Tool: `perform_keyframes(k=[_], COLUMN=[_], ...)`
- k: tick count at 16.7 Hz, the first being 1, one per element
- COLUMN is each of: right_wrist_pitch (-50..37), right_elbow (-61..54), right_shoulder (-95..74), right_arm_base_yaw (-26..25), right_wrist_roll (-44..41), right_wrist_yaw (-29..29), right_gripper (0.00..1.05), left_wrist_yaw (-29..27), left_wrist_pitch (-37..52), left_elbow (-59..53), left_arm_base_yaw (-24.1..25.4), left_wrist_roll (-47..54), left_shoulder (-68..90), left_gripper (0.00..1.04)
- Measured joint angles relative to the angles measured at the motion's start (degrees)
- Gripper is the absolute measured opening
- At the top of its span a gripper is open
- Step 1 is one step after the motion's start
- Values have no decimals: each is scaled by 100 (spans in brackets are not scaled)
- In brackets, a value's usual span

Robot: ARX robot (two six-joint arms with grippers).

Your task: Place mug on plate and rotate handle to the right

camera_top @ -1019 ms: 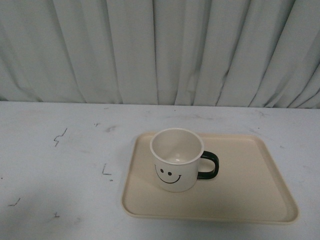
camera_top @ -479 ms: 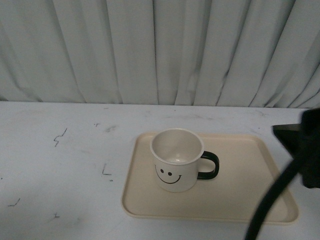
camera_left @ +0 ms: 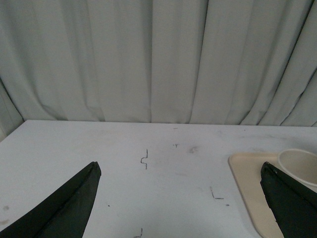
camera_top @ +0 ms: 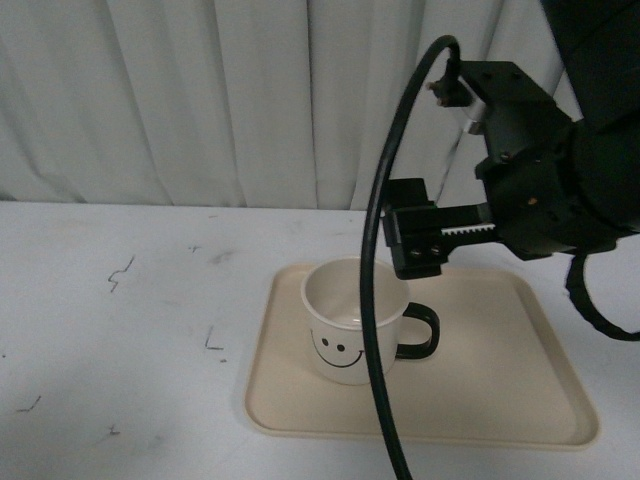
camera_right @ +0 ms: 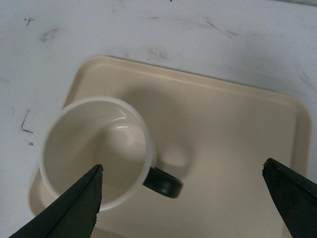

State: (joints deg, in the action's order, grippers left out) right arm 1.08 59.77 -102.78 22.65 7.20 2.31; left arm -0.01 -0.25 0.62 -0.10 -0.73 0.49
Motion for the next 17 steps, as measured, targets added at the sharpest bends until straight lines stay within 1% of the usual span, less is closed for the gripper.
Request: perform_keyframes(k=[3, 4, 6, 8, 9, 12, 13, 15, 17], right_wrist_pitch=[55, 221, 319, 345, 326, 326, 341, 413, 439], right_elbow=[177, 444, 619, 693, 844, 892, 933, 1093, 1099], right_shoulder=[-166, -424, -680, -863, -1123, -1300, -1362, -1609, -1617], right_arm_base_yaw=[66, 149, 256, 271, 284, 282, 280, 278, 278], right_wrist_roll=[52, 133, 219, 267, 376, 505, 531, 651, 656], right_wrist_yaw=[72, 133, 247, 278, 385, 391, 409, 490, 498], right_gripper=[98, 98, 98, 98, 98, 98, 92, 46, 28], left_wrist_yaw=[0, 0, 2, 0, 0, 0, 0, 0, 0], left_wrist_pitch=[0, 0, -2, 0, 2, 2, 0, 0, 0], left_elbow=[0, 0, 0, 0, 0, 0, 0, 0, 0], left_arm_base_yaw=[0, 0, 0, 0, 0, 0, 0, 2, 0], left_wrist_roll=[0, 0, 0, 0, 0, 0, 0, 0, 0], left_shoulder=[0, 0, 0, 0, 0, 0, 0, 0, 0], left_gripper=[98, 98, 98, 98, 98, 98, 98, 98, 98])
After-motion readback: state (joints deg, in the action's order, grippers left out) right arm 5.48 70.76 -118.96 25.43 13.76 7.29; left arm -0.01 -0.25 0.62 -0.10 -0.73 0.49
